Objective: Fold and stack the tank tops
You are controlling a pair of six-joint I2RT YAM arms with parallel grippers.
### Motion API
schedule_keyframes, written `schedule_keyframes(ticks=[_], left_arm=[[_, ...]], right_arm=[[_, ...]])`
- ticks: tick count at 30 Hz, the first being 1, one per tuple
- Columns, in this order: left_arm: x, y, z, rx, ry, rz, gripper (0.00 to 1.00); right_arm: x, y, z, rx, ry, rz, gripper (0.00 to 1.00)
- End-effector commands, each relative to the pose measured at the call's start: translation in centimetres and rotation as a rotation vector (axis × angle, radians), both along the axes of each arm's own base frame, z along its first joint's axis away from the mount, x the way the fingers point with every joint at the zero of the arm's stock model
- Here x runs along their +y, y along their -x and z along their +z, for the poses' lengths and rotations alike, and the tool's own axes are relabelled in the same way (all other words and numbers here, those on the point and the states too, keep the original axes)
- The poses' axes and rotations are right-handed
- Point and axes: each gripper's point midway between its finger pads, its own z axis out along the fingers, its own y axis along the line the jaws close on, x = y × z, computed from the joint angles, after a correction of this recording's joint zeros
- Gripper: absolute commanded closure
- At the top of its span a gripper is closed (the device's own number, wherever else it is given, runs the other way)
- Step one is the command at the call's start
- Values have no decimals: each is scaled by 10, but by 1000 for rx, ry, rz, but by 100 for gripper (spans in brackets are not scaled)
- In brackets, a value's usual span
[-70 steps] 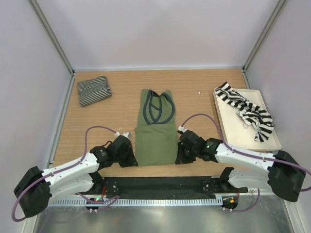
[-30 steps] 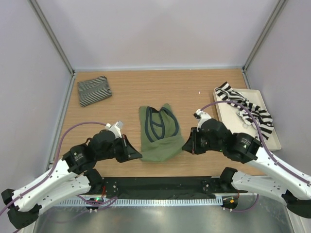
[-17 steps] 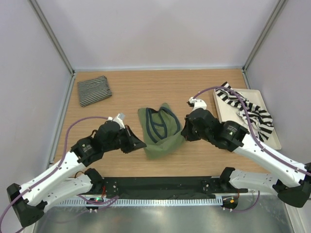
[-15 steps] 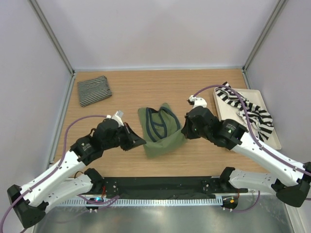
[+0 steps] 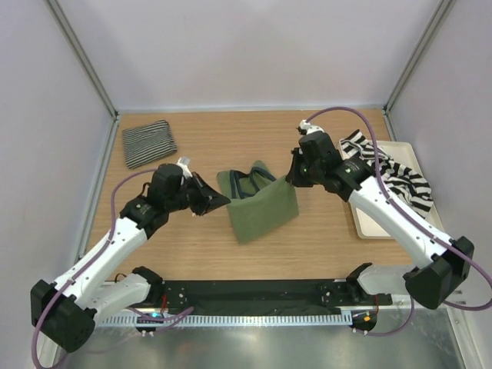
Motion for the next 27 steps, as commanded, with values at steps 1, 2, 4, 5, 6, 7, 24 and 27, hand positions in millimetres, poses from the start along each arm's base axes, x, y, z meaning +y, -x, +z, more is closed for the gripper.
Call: schedule_keyframes(ticks=[1,2,4,5,6,7,24,27], left_arm=[[-6,-20,34,-83,94,-35,100],[-5,-24,36,-89,92,-30,100],[-2,-35,32,-81,82,-15,100],[-1,-39,35,-86,88,-10,100],[-2,-42,36,-83,97,-18,100],[0,-50,31,-65,97,-8,100],[33,-149,-17,-7,97,107,100],[41,-174,-32,18,115,127,100]], right_arm=[[15,-31,32,-93,-67,43,99],[16,-37,34,-98,-72,42,99],[14,-53,33,-96,-67,29,99],[17,-57,35,-96,-79,39,99],[18,-63,33,-89,-78,36,99],[20,-73,33,-91,-75,29,99],[62,-184,10,-101,-138,64,98],[74,-208,6,-121,-160,67,97]])
